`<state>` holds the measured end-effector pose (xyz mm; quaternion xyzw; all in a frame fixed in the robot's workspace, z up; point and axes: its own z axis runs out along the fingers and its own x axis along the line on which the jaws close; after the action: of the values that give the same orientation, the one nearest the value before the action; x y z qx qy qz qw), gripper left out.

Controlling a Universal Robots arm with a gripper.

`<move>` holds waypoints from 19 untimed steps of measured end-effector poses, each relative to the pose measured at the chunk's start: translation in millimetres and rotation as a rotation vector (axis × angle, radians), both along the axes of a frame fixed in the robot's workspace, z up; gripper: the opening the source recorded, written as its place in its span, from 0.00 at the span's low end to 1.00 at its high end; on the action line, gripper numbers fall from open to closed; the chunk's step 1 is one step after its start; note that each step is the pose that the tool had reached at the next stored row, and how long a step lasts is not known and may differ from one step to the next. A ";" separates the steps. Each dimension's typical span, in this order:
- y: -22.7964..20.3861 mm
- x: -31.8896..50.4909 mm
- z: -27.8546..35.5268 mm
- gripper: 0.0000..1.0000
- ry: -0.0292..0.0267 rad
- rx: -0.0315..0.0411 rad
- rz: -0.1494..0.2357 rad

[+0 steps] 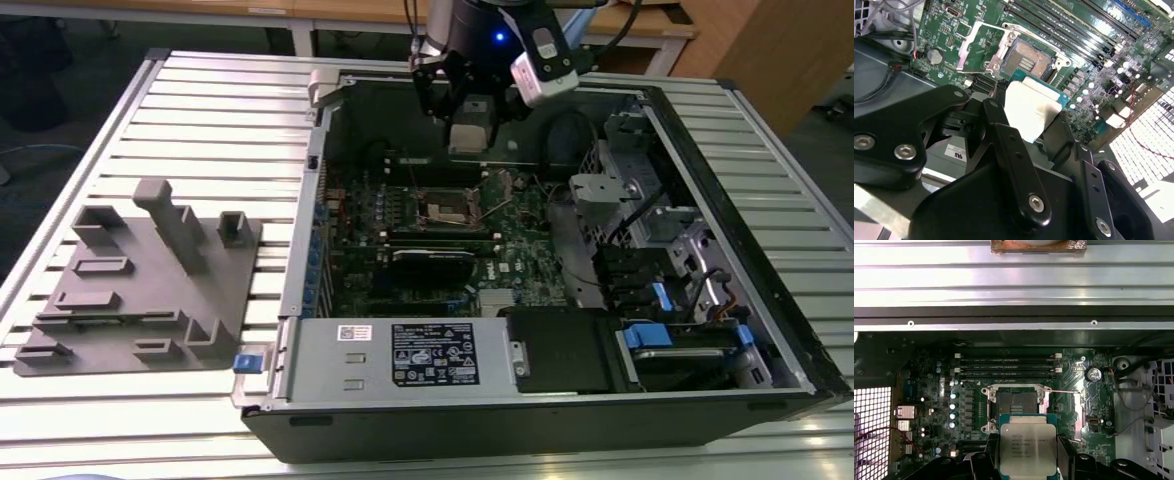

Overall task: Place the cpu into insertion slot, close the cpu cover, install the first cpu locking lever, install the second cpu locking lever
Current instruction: 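Place the cpu into insertion slot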

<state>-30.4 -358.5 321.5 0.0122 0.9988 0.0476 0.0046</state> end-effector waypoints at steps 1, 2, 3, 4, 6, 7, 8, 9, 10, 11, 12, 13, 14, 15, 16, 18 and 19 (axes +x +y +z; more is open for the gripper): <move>0.0 0.0 -0.4 0.54 0.0001 -0.0001 0.000; 0.0 0.0 -0.4 0.54 0.0002 -0.0003 0.000; 0.0 0.0 -0.4 0.54 0.0002 -0.0003 0.000; 0.0 0.1 -0.6 0.54 0.0001 -0.0001 0.000; 0.0 0.0 -0.8 0.54 0.0001 -0.0001 0.000; 0.0 0.1 -1.0 0.54 0.0000 0.0002 0.000; 0.0 0.1 -1.4 0.54 -0.0001 0.0005 0.000; 0.0 0.1 -2.1 0.54 -0.0001 0.0007 0.000; 0.0 0.0 -2.7 0.54 0.0000 0.0005 0.000; 0.0 0.1 -3.0 0.54 0.0001 0.0003 0.000; 0.0 0.0 -3.0 0.54 0.0002 0.0002 0.000; 0.0 0.0 -3.1 0.54 0.0001 0.0003 0.000; 0.0 0.1 -3.1 0.54 0.0001 0.0003 0.000; 0.0 0.0 -3.2 0.54 0.0001 0.0003 0.000; 0.0 0.0 -3.2 0.54 0.0001 0.0003 0.000; 0.1 0.1 -4.0 0.54 -0.0001 0.0008 0.000; 0.0 0.1 -4.6 0.54 -0.0001 0.0007 0.000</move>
<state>-30.4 -358.5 316.9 0.0122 0.9988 0.0480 0.0047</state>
